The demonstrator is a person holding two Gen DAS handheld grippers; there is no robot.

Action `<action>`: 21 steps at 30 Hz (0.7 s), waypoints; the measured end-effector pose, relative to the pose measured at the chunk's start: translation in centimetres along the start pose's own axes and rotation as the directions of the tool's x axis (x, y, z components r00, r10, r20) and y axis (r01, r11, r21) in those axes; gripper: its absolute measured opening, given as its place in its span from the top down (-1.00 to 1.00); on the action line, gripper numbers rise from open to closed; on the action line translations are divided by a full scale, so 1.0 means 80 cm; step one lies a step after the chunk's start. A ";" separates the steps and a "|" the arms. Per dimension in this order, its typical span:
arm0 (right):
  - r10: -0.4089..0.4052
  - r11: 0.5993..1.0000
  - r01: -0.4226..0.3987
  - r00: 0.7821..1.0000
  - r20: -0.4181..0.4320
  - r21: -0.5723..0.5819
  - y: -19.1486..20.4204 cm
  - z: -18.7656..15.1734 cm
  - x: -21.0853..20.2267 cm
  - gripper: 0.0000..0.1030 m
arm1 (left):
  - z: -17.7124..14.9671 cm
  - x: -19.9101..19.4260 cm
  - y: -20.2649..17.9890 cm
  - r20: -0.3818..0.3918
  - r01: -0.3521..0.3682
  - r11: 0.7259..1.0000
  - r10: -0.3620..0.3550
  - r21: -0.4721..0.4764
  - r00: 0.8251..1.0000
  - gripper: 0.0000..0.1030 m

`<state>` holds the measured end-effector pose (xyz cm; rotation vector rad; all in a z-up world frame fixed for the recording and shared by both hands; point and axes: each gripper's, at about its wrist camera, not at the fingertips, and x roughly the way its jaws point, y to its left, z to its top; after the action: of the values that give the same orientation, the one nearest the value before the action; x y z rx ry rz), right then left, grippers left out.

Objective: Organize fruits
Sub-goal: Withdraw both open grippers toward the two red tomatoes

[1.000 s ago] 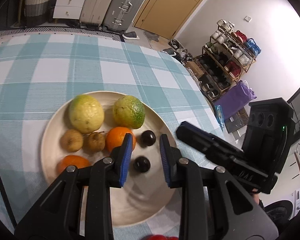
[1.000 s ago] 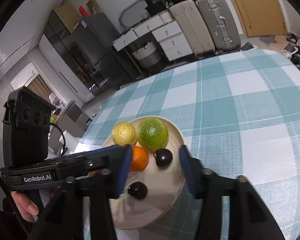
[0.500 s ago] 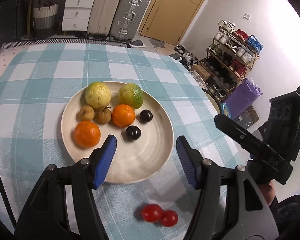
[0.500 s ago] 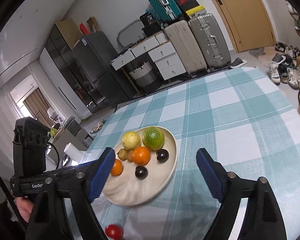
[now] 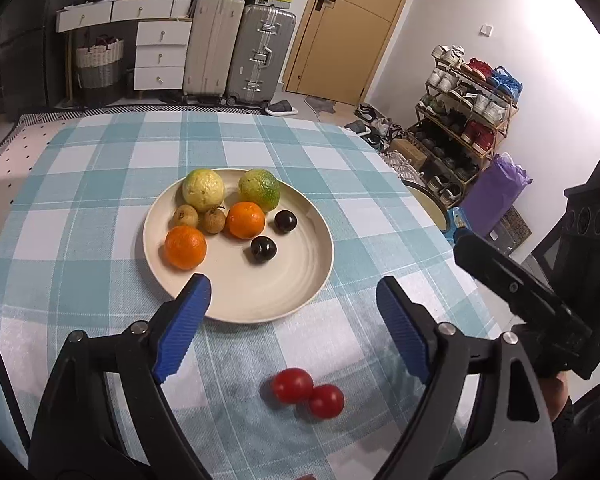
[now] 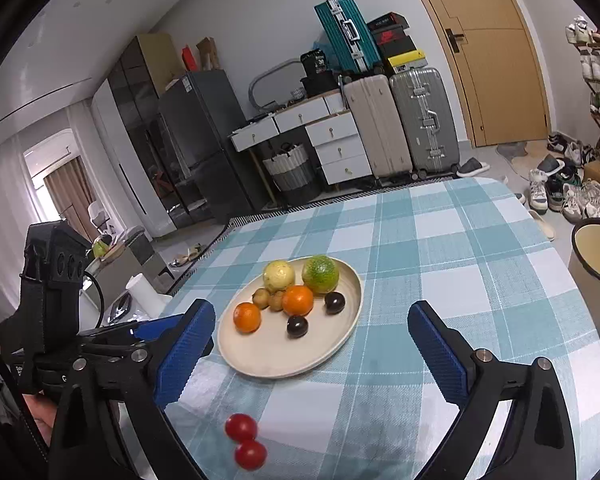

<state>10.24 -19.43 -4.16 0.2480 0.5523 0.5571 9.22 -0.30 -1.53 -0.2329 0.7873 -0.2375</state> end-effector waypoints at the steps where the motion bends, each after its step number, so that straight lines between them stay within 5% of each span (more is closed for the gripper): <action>1: 0.003 1.000 -0.003 1.000 0.002 0.006 0.001 -0.003 -0.003 -0.95 | -0.002 -0.003 0.000 0.005 -0.004 1.000 0.004 -0.002 1.000 -0.64; 10: 0.008 0.998 -0.006 1.000 0.017 -0.064 0.032 -0.022 -0.027 -0.99 | -0.026 -0.031 -0.002 0.056 -0.035 0.999 0.036 -0.022 0.998 -0.96; 21: -0.006 0.995 0.005 1.000 -0.002 -0.103 0.050 -0.052 -0.037 -0.99 | -0.066 -0.061 -0.001 0.168 -0.135 0.989 0.125 0.052 0.978 -0.98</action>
<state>4.10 -17.51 -4.85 0.1484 0.5249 0.5787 2.10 0.46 -1.84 -0.1381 0.6272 -0.1175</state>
